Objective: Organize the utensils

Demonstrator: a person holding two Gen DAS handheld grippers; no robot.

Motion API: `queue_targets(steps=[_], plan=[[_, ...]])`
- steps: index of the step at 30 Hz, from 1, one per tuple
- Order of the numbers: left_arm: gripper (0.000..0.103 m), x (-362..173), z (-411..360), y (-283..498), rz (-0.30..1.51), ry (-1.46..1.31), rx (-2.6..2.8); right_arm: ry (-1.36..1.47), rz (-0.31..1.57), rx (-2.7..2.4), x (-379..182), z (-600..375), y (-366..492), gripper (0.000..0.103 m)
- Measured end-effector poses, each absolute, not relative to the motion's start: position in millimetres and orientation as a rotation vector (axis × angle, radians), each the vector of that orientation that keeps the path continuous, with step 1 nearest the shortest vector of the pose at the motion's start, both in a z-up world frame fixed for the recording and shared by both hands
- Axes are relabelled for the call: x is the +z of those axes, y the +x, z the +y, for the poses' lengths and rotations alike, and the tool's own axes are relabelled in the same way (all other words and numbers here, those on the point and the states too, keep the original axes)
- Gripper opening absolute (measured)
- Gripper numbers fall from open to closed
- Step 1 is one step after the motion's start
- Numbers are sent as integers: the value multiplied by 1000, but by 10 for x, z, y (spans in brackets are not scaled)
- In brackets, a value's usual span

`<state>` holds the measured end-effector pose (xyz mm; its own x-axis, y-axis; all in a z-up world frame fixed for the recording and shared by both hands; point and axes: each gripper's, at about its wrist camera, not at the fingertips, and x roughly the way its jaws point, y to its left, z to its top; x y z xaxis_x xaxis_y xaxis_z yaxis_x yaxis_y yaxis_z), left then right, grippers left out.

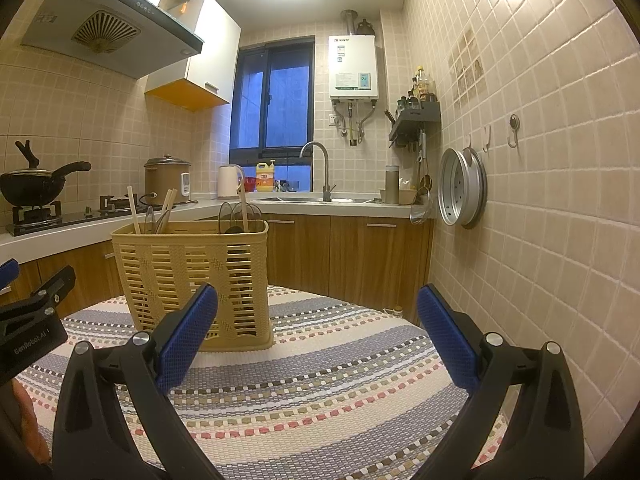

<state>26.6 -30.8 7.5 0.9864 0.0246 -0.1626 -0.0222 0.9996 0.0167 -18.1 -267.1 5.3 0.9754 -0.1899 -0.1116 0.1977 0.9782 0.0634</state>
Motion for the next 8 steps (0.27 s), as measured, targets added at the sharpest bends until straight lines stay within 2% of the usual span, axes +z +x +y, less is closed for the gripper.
queue_targets(steps=[8], plan=[[96, 90, -249, 281, 178, -19, -1, 76, 107, -196, 46, -2688, -180, 95]])
